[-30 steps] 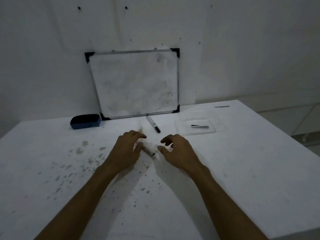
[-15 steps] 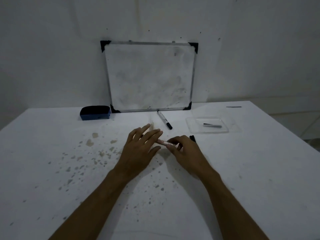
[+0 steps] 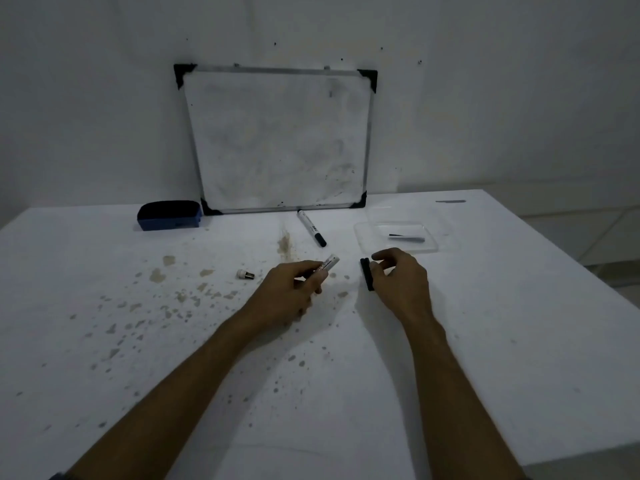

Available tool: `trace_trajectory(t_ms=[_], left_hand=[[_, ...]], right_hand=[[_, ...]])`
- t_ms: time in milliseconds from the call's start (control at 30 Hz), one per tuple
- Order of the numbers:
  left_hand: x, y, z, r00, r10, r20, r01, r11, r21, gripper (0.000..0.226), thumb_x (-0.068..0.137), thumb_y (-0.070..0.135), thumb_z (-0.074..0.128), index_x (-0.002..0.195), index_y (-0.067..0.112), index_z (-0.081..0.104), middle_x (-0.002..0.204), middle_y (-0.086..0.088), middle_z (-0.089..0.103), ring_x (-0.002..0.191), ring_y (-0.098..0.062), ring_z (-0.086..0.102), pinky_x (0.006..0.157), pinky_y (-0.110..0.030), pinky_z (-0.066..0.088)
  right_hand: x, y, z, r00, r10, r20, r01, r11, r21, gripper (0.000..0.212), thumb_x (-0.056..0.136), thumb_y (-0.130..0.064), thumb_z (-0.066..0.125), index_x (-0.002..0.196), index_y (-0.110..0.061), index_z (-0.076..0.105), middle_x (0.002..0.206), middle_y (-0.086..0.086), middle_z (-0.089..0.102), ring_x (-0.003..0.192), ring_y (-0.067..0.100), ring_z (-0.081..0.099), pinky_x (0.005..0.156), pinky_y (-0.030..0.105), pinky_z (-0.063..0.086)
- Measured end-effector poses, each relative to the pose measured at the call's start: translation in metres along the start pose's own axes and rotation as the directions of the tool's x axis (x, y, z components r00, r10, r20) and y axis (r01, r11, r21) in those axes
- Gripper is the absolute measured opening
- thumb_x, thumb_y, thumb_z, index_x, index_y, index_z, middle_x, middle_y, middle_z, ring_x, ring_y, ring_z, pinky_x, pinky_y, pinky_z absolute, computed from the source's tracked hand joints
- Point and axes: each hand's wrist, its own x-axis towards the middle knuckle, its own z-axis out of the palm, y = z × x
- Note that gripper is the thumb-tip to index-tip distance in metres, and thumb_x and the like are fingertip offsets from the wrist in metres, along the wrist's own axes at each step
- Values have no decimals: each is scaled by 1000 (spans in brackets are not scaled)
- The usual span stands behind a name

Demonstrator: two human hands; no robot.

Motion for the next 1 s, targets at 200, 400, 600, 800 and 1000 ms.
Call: trace_trajectory(t_ms=[200,400,600,800,1000], left_hand=[[-7,-10,11,991,-23,-135,5,991,-131,35,100,38,63,133,29,69,78,1,72,55,-13,56,48,-25,49],[-8,-14,13,990,-16,-142,6,997,-72,34,103,36,58,135,27,67,84,2,73,55,-2,56,52,-21,48],[-8,-14,10,992,-12,-128,2,997,-78,34,103,37,58,135,27,66,86,2,73,55,-6,57,52,-23,49],[-10,-10,5,988,-49,-147,19,980,-200,35,101,33,61,136,27,65,85,3,74,58,-14,56,52,-28,51],[-18,-13,-28,984,-112,-136,70,958,-278,31,100,31,65,131,27,70,87,-4,74,62,-20,56,51,-33,48]], right_hand=[[-5,-1,6,998,43,34,-38,989,-143,33,84,-44,78,100,-16,75,99,0,71,90,17,66,76,27,47],[-8,-4,12,998,57,-10,-58,974,-220,30,86,-33,76,106,-11,74,107,8,71,99,25,67,77,26,44],[-12,-8,18,998,12,-56,-28,954,-297,28,87,-34,74,102,-10,74,102,11,71,98,29,67,83,38,56],[-21,-16,27,991,-57,-124,-18,847,-531,20,95,-28,63,102,-13,72,106,10,66,105,31,56,86,40,42],[-21,-38,17,993,-43,112,12,965,263,17,99,-35,63,104,-20,70,98,-6,71,87,10,64,71,23,48]])
